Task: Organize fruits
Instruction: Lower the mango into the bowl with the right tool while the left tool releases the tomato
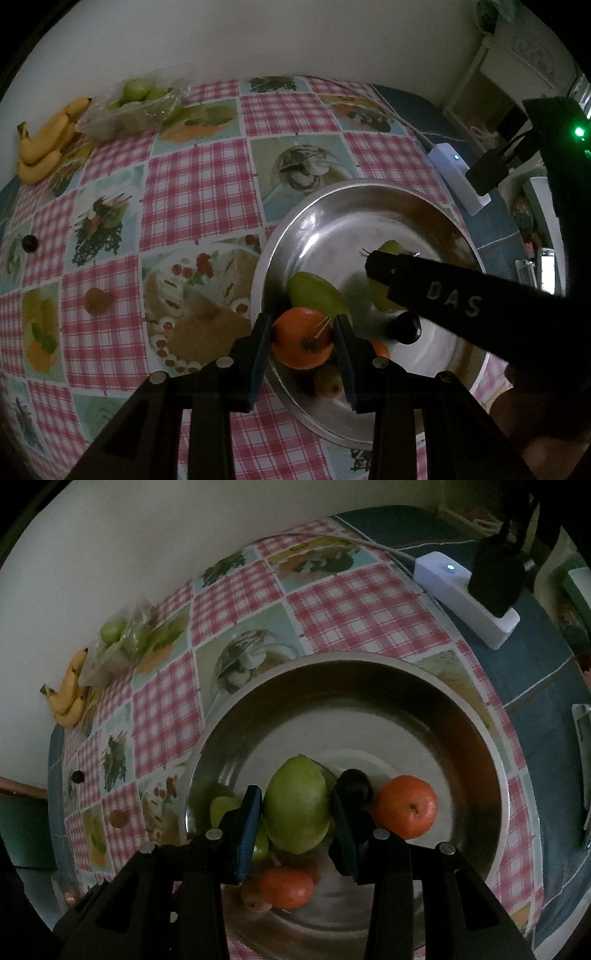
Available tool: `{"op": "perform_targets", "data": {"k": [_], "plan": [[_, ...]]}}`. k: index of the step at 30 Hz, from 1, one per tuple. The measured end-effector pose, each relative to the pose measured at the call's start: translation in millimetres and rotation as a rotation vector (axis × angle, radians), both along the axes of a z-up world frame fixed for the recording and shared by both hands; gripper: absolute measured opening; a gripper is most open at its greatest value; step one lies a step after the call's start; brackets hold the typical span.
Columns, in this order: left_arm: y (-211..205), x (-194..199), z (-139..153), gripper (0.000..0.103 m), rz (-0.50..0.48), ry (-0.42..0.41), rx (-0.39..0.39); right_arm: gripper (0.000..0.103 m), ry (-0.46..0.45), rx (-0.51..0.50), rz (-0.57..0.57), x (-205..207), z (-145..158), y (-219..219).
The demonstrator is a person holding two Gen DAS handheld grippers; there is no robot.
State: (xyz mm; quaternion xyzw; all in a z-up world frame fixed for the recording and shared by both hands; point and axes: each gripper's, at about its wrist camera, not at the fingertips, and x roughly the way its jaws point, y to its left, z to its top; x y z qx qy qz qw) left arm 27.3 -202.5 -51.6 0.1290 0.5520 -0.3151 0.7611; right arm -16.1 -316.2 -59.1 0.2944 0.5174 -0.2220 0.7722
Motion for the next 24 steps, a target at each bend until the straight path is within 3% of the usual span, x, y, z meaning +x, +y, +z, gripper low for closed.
{"op": "perform_targets", "data": {"k": [10,24], "plan": [[-1.5,-0.3,-0.9,0.037,-0.006,0.003,-0.006,0.041,0.054,0.003,0.027,7.5,-13.7,6.0],[0.3,2.1,-1.4,0.037,0.006,0.012,-0.005,0.042,0.054,0.009,0.047,10.4,-13.4,7.4]]}}
